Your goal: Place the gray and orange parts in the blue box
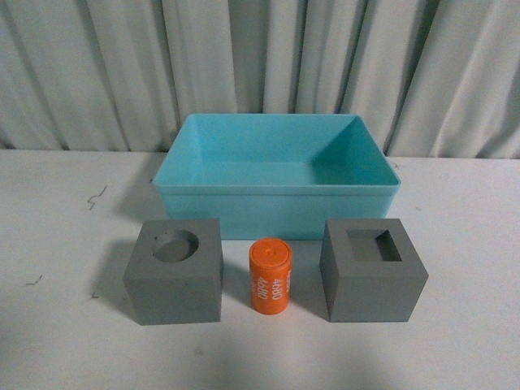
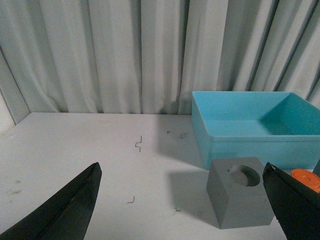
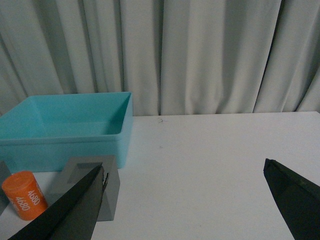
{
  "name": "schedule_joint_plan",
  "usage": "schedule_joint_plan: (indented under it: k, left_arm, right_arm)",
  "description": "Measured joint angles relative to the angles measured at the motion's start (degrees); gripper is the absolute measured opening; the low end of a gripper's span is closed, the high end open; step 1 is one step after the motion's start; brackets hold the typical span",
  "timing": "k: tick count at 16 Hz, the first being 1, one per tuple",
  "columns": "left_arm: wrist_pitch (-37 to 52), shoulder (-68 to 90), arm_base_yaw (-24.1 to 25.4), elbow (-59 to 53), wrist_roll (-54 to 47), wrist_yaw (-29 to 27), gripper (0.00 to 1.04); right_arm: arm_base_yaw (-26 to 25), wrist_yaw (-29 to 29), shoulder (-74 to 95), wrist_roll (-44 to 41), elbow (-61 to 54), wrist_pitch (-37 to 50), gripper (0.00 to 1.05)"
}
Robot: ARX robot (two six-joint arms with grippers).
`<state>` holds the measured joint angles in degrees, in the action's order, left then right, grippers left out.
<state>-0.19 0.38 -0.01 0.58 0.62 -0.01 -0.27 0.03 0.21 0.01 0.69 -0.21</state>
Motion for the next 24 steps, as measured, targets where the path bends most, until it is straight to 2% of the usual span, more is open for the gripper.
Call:
schedule_joint_plan:
  k: [24]
  left_arm:
    - [0.00, 0.00, 0.00, 0.00, 0.00, 0.00, 0.98]
  right_arm:
    - [0.00, 0.00, 0.00, 0.00, 0.00, 0.00, 0.98]
